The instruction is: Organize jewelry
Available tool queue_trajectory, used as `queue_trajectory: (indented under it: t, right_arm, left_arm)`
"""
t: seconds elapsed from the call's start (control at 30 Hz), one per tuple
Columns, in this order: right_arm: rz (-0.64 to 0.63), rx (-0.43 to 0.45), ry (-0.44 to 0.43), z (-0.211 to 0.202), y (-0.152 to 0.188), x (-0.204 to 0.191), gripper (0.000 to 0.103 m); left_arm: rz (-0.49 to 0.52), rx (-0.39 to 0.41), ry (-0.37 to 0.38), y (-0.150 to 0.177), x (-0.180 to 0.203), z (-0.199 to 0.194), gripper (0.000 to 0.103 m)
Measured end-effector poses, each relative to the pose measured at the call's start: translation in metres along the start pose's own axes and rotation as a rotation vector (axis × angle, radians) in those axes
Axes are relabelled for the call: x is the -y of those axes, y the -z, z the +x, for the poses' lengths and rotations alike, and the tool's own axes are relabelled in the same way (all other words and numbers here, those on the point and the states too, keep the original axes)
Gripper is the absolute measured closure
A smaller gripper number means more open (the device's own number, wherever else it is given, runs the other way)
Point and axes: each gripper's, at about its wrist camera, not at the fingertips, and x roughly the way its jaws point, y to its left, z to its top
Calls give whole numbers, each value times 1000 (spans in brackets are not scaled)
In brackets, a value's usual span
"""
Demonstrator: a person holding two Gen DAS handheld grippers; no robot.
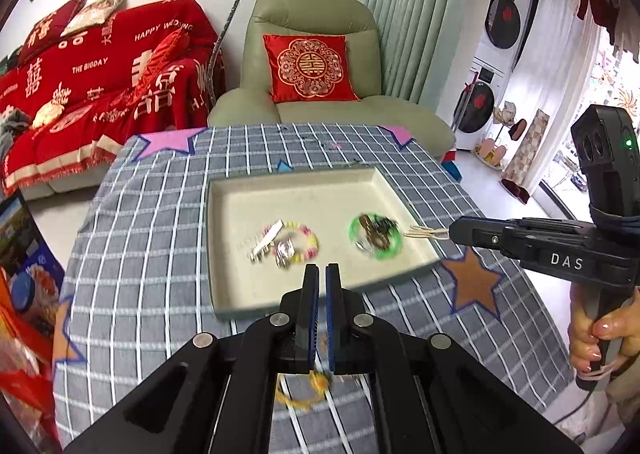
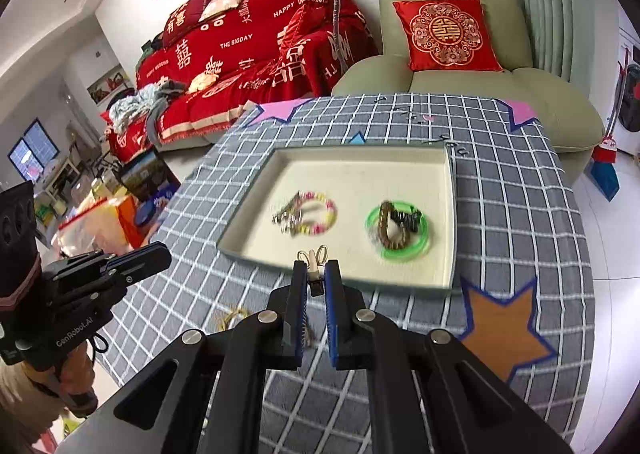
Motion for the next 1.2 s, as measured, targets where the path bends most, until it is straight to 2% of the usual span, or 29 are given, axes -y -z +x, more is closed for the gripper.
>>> queue_trajectory:
  t: [0.2,0.37,0.63,0.73,0.97,1.07,1.1,1.17,1.2]
  right_arm:
    - [15,-12,0,23,-18,7,94]
    - [21,-37,-18,35,-6,9,94]
    - [35,-77,-47,40,24,5,94]
    - [37,-81,-54,39,30,4,94]
    - [51,-91,-64,38,41,1,94]
    - [49,-96,-65,37,43,-1,94]
    - [50,-97,-66,37,44,-1,94]
    - [50,-96,-66,37,44,-1,94]
    - [51,-95,-68,37,44,-1,94]
  left_arm:
    - [5,-24,-35,-5,-8,22,88]
    - [25,-76,-76,28,-8,32,88]
    - [-22,-171,-129,88,-20,44,88]
    - [-33,-187,-143,100,-25,44,87]
    - [-56,-219,-115,110,-32,45,87]
    - [-55,-201,-118,111,-31,41,87]
    - [-52,-202,-116,111,-30,39,68]
    - [-53,-214,-110,111,-30,38,0]
    - [-48,-175,-124,112,-29,40,0]
